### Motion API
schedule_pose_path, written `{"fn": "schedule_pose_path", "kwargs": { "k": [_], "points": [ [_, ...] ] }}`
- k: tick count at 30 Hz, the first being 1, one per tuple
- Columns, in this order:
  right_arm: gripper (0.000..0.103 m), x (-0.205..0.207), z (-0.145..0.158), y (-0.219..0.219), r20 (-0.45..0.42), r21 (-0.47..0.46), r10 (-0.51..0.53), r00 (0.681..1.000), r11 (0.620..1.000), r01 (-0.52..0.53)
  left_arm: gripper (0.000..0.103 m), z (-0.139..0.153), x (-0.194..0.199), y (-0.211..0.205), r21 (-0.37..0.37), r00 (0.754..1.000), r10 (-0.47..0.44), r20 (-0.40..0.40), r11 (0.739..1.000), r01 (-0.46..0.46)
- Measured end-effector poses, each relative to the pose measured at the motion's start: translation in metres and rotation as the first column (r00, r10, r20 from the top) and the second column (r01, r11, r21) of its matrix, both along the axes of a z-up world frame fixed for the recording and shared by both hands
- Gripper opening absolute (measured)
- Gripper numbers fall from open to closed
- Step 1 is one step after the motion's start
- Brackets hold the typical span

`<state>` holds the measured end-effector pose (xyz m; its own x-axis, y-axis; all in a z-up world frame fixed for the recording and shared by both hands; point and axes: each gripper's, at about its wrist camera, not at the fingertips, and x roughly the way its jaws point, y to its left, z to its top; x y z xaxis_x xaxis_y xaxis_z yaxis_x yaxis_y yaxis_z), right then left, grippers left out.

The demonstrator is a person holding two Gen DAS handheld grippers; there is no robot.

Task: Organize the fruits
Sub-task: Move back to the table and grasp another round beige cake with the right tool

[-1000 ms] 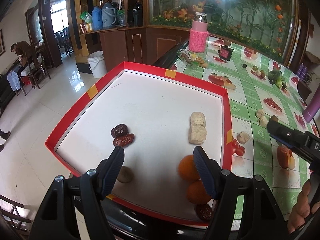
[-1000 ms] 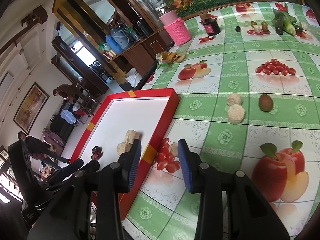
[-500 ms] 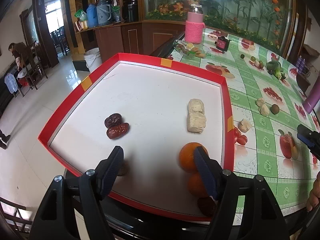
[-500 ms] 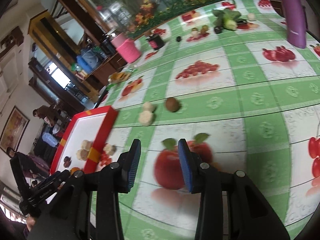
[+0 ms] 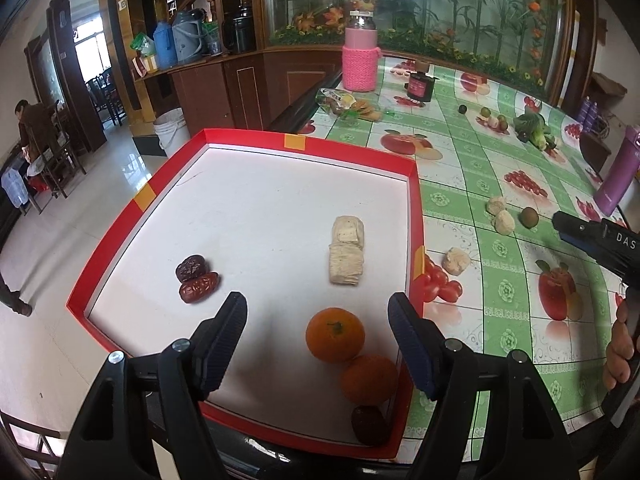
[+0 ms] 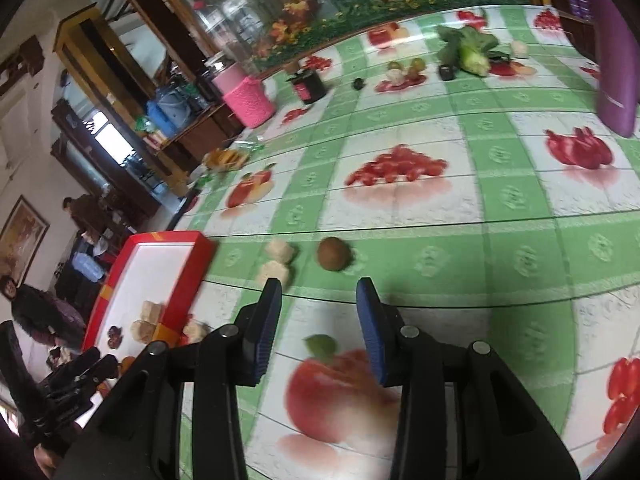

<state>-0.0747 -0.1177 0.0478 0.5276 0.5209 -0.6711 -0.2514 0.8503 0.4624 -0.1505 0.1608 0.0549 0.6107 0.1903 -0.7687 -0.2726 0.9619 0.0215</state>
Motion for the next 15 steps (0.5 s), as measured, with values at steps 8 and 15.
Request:
{"fn": "schedule_pose_path", "kwargs": {
  "k": [8, 15],
  "points": [
    [0.044, 0.009, -0.012, 0.062, -0.001, -0.142, 0.108, 0.994, 0.984, -0.107, 0.073, 0.0, 0.005, -0.006, 0.005, 1.0, -0.002, -0.008, 1.0, 0.002],
    [0.044, 0.018, -0.023, 0.08, 0.012, -0.258, 0.096, 0.995, 0.962, -0.089, 0.073, 0.002, 0.005, -0.01, 0.013, 1.0, 0.004, -0.012, 1.0, -0.004]
  ]
}}
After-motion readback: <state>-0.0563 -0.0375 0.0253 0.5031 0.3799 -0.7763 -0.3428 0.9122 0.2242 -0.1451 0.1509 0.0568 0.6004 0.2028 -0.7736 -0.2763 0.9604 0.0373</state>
